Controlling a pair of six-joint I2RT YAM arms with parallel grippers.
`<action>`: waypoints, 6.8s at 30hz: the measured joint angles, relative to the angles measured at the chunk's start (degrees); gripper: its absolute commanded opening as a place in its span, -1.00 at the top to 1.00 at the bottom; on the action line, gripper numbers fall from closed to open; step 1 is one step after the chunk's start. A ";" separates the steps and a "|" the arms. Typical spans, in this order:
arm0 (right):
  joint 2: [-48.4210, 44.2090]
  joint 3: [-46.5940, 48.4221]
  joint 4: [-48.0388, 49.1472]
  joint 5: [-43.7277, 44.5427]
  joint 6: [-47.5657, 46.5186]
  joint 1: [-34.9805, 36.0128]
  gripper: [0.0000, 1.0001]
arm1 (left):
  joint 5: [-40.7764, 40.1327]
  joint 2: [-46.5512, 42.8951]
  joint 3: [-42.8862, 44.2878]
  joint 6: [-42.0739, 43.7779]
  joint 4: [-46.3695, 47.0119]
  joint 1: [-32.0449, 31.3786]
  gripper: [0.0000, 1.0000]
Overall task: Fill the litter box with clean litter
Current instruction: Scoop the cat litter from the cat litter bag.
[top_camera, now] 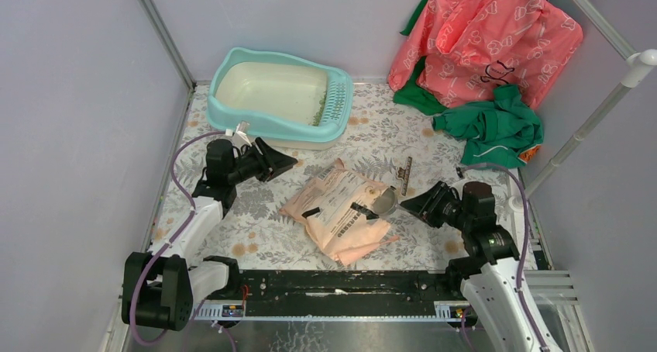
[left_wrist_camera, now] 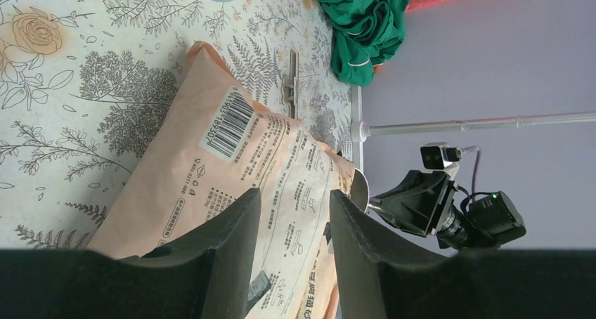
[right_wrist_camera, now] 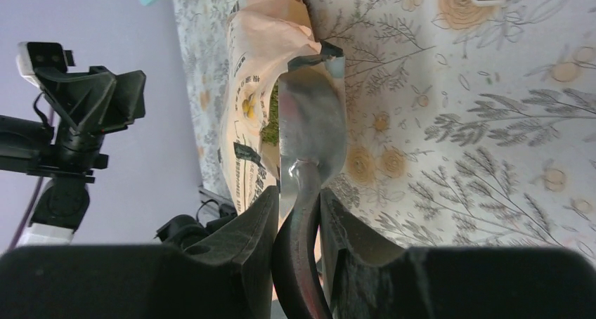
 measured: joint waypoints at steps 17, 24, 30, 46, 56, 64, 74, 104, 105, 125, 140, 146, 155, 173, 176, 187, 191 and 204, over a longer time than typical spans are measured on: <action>28.00 -4.04 35.91 -13.42 7.98 0.20 1.00 | -2.93 -1.29 0.02 0.37 -2.05 0.11 0.05; 34.84 -4.00 51.28 -16.98 13.27 3.89 1.00 | -4.22 -1.64 0.02 1.09 -3.34 0.13 0.05; 40.09 -4.00 61.33 -17.40 17.70 8.41 1.00 | -5.60 -2.40 0.07 1.79 -5.25 0.15 0.05; 50.25 -0.11 74.40 -16.02 22.12 15.72 1.00 | -7.41 -4.37 2.91 5.66 -11.08 4.00 0.05; 60.43 6.80 80.00 -14.51 24.09 21.09 1.00 | -6.84 -5.66 4.48 8.00 -14.88 9.29 0.06; 61.86 11.47 76.48 -14.43 22.36 21.77 1.00 | -5.57 -6.21 4.90 9.03 -16.06 11.72 0.06; 46.62 11.69 49.94 -10.08 9.31 21.88 1.00 | -4.90 -6.91 4.90 9.03 -16.50 11.82 0.06; 38.60 9.66 21.38 7.56 -6.75 14.51 1.00 | -3.98 -7.39 2.95 9.03 -16.28 11.80 0.08; 39.71 9.66 22.77 7.15 -6.51 14.43 1.00 | -4.04 -7.39 2.93 9.07 -16.31 11.80 0.09; 50.07 13.46 27.98 2.14 -4.17 16.37 1.00 | -21.11 -7.72 -2.40 9.57 -19.63 6.19 0.00; 58.34 12.09 42.34 -1.75 0.20 18.16 1.00 | -27.08 -4.85 -6.21 6.80 -18.99 1.66 0.00; 60.85 9.51 50.53 -2.97 3.41 18.60 1.00 | -28.81 -2.16 -7.32 5.77 -16.85 -1.92 0.01; 67.23 7.87 64.74 -5.57 10.51 19.93 1.00 | -29.97 -0.57 -7.98 5.05 -14.47 -3.21 0.03; 89.18 11.08 98.44 -10.08 28.85 23.71 1.00 | -33.20 -0.57 -7.98 5.20 -13.22 -3.13 0.05; 92.52 12.52 101.90 -10.75 31.08 23.74 1.00 | -33.86 -0.61 -7.89 5.40 -13.22 -3.08 0.05; 92.96 10.36 107.60 -12.24 34.67 23.50 1.00 | -34.51 -3.50 -7.06 6.45 -14.93 -3.15 0.06; 89.61 6.80 107.58 -12.46 34.53 22.58 1.00 | -34.34 -3.78 -6.93 6.43 -14.99 -3.21 0.06; 86.29 -4.90 113.20 -16.79 34.49 13.79 1.00 | -34.34 -4.72 -6.34 6.47 -16.28 -3.21 0.06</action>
